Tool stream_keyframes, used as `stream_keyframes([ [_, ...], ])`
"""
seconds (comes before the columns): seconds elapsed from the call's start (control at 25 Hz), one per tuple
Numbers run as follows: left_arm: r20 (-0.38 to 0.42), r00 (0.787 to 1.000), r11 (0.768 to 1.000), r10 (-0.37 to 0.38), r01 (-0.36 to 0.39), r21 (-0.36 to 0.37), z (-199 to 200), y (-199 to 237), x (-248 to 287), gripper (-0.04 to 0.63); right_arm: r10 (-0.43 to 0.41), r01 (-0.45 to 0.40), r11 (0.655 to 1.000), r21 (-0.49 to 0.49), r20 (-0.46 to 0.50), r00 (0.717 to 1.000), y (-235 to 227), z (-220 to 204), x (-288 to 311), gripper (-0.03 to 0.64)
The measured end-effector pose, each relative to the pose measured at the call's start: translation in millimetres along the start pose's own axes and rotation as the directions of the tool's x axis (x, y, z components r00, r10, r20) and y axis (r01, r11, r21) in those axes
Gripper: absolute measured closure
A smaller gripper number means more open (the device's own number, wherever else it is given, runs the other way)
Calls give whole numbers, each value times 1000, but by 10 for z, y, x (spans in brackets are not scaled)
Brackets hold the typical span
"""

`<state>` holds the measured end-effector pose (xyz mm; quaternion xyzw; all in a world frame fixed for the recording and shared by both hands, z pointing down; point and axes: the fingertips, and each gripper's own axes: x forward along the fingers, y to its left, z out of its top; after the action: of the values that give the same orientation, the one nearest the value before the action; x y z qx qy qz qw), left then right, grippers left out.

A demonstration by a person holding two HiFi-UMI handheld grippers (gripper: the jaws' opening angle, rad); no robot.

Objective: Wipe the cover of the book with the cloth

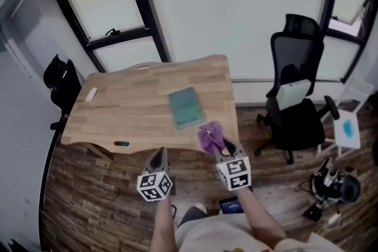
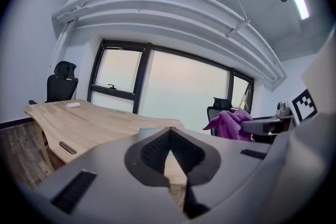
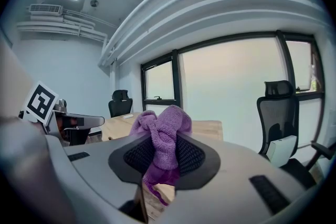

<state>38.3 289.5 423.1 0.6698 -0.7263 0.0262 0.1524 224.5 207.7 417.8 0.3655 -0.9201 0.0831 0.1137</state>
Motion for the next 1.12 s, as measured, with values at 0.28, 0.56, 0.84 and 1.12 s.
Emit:
stream_keyframes([
  [0.28, -23, 1000, 1000, 14, -14, -2, -119, 23, 31, 594, -3, 3, 1000, 8, -34, 999, -112, -102, 47, 518],
  [0.56, -47, 999, 1000, 6, -7, -28, -238, 317, 424, 594, -28, 28, 1000, 11, -41, 999, -184, -192, 520, 518],
  [0.84, -66, 997, 998, -46, 44, -38, -58, 748, 1191, 594, -81, 81, 997, -7, -86, 993, -310, -26, 1291, 518],
  [1.12, -96, 990, 995, -100, 98, -29, 67, 1111, 1834, 594, -163, 163, 987, -7, -91, 982, -530, 23, 1856, 518],
])
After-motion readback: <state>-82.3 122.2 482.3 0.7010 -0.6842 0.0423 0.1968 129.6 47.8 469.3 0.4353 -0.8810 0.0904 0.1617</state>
